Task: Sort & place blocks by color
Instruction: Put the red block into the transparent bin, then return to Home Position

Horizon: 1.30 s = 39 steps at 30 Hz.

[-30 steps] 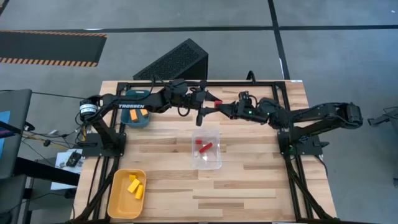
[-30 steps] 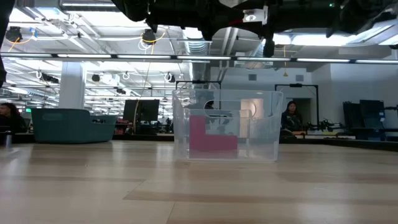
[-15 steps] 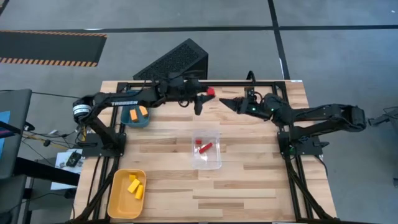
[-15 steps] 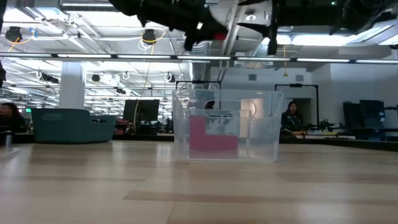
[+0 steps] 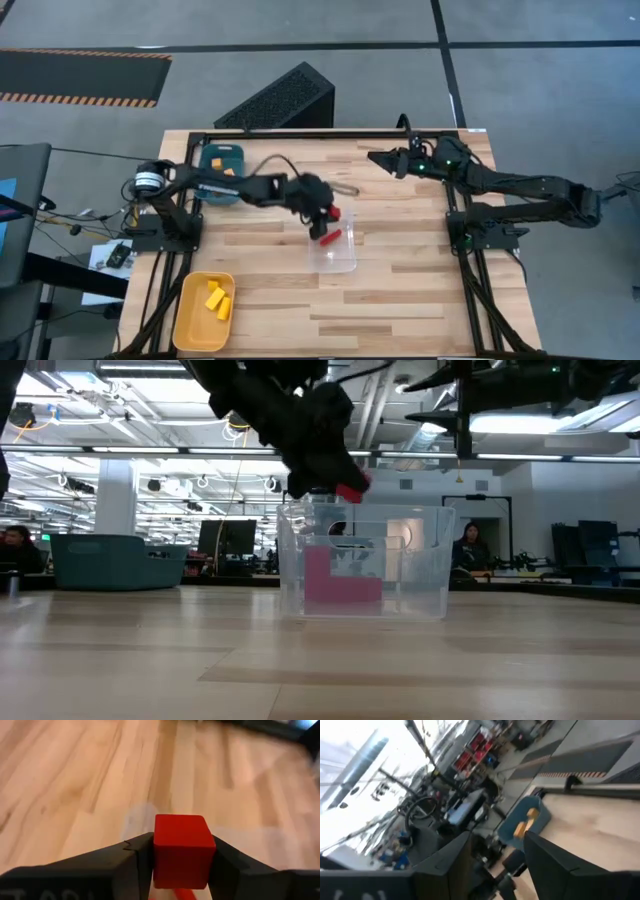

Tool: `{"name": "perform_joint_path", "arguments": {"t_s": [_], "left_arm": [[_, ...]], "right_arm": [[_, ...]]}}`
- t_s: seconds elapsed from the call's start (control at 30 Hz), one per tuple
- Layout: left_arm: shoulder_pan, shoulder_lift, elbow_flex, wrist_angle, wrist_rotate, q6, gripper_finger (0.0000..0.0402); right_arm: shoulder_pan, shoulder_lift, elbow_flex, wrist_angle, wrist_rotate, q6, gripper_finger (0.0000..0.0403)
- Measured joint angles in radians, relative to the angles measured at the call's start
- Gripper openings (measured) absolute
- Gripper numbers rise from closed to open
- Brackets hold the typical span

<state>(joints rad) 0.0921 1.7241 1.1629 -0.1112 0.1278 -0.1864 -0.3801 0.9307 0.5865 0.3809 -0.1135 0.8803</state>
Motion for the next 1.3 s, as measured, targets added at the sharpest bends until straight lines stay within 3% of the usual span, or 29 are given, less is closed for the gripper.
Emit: {"name": "perform_joint_path", "arguments": {"t_s": [0.17,0.43,0.77,0.9,1.0,1.1,1.2,1.3], "left_arm": [[-0.085,0.044,-0.001,-0.021,-0.115,-0.067,0.0131],[-0.167,0.089,-0.001,-0.062,-0.143,-0.195,0.0135],[-0.203,0.095,-0.001,-0.091,-0.155,-0.251,0.0189],[-0.191,0.095,0.049,-0.181,-0.123,-0.388,0.0204],[-0.187,0.063,0.098,-0.202,-0.16,-0.395,0.0198],[-0.196,-0.003,0.129,-0.168,-0.288,-0.318,0.0178],[-0.186,-0.085,0.128,-0.174,-0.404,-0.265,0.0147],[-0.162,-0.187,0.108,-0.166,-0.455,-0.198,0.0109]], "right_arm": [[-0.016,0.012,-0.001,-0.067,-0.096,-0.049,0.0195],[0.003,0.046,0.0,-0.056,-0.124,-0.128,0.0197],[0.116,0.036,0.0,-0.044,-0.109,-0.143,0.0193],[0.152,0.036,0.0,-0.041,-0.09,-0.164,0.019],[0.169,0.036,0.0,-0.038,-0.087,-0.215,0.0186],[0.17,0.036,-0.001,-0.003,-0.087,-0.237,0.0176],[0.169,0.036,-0.001,0.086,-0.087,-0.237,0.016],[0.173,0.036,-0.001,0.203,-0.087,-0.239,0.014]]}}
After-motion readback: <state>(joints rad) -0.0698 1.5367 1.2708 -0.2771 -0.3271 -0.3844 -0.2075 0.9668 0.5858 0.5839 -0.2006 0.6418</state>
